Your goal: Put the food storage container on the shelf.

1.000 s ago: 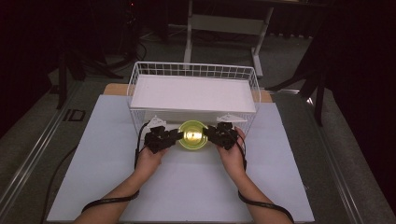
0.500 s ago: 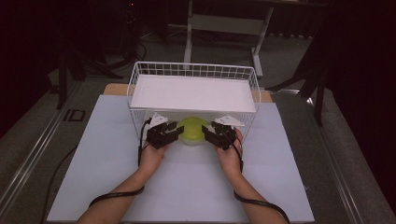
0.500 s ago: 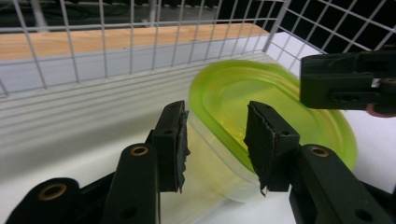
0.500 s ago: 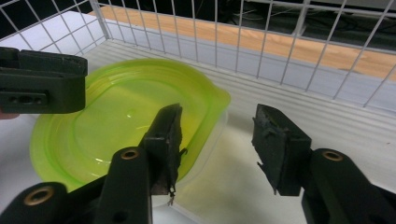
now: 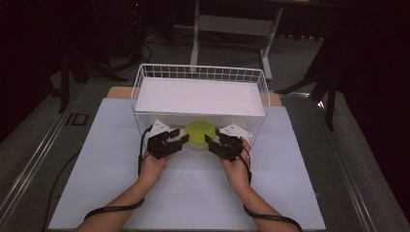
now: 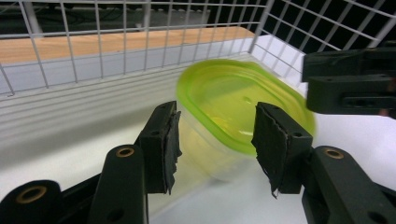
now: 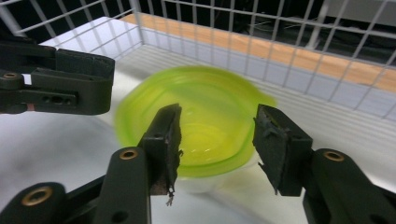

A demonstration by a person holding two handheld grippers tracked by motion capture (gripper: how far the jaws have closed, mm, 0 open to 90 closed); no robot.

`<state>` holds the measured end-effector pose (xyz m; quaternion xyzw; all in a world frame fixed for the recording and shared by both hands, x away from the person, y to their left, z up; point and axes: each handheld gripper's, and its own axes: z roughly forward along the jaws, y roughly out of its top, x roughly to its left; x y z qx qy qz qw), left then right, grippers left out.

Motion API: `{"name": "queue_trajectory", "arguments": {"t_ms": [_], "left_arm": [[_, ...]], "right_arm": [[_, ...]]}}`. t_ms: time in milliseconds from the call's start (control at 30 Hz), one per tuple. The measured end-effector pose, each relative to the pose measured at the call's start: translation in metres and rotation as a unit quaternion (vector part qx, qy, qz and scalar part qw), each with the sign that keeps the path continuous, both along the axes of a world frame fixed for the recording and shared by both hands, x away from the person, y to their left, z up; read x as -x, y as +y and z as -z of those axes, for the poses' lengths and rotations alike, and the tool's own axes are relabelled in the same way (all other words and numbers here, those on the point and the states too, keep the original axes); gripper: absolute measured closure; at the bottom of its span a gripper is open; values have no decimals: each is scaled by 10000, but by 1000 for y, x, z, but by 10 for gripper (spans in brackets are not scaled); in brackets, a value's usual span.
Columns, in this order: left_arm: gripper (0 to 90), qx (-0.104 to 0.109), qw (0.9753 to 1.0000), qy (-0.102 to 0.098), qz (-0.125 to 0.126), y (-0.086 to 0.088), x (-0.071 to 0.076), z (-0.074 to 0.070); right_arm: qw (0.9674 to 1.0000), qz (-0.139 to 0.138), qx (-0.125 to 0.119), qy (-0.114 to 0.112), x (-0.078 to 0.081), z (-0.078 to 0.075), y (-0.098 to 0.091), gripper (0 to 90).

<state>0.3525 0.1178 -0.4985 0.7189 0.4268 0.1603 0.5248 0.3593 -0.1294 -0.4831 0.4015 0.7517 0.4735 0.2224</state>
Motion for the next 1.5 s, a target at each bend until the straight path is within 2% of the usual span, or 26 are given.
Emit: {"name": "queue_trajectory", "arguments": {"t_ms": [100, 167, 333, 400, 433, 467, 500, 600, 633, 667, 767, 833, 867, 933, 1033, 1133, 1233, 1367, 1500], "left_arm": [[481, 76, 10000, 27, 25, 4, 9, -3], [429, 213, 9997, 85, 96, 8, 17, -6], [368, 611, 9974, -102, 362, 19, 35, -10], [311, 564, 9968, -176, 532, 24, 42, -9], [243, 570, 9967, -217, 544, 25, 45, -9], [216, 543, 9968, -219, 537, 27, 47, -9], [209, 550, 9967, -210, 552, 28, 49, -9], [98, 448, 9970, -174, 607, 31, 54, -5], [32, 396, 9970, -99, 658, 31, 54, -4], [14, 407, 9968, -83, 678, 32, 56, -2], [14, 612, 9963, -59, 597, 37, 59, 4], [14, 600, 9968, -50, 531, 39, 60, 8], [14, 589, 9970, -46, 508, 40, 60, 10], [14, 509, 9976, -70, 464, 40, 60, 13], [14, 382, 9982, -118, 446, 40, 61, 15], [14, 620, 9967, -187, 494, 39, 64, 17], [14, 641, 9967, -185, 460, 36, 65, 17], [14, 521, 9969, -245, 540, 33, 65, 17], [14, 615, 9963, -217, 566, 32, 66, 18]], "right_arm": [[9999, -101, 15, 57, 10, -1, 5, 549], [9998, -185, 33, 67, 15, -1, 8, 572], [9994, -330, -50, 81, 32, -1, 10, 586], [9994, -345, -57, 82, 38, 1, 10, 589], [9992, -355, -77, 153, 39, 3, 11, 589], [9991, -352, -105, 225, 41, 4, 10, 592], [9989, -356, -104, 270, 43, 6, 10, 601], [9987, -356, -42, 374, 45, 12, 9, 634], [9987, -344, -32, 385, 45, 13, 8, 647], [9986, -333, -26, 411, 44, 14, 8, 661], [9975, -253, -128, 649, 40, 18, 4, 759], [9962, -226, -102, 839, 36, 20, 2, 852], [9961, -221, -64, 849, 35, 21, 2, 889], [9960, -254, 84, 858, 33, 23, 3, 898], [9954, -253, 177, 911, 29, 27, 7, 899], [9950, -234, 242, 945, 25, 31, 12, 898], [9950, -196, 245, 947, 21, 32, 14, 898], [9954, -141, 251, 911, 14, 32, 20, 898], [9953, -77, 201, 947, 8, 34, 23, 897]]}}
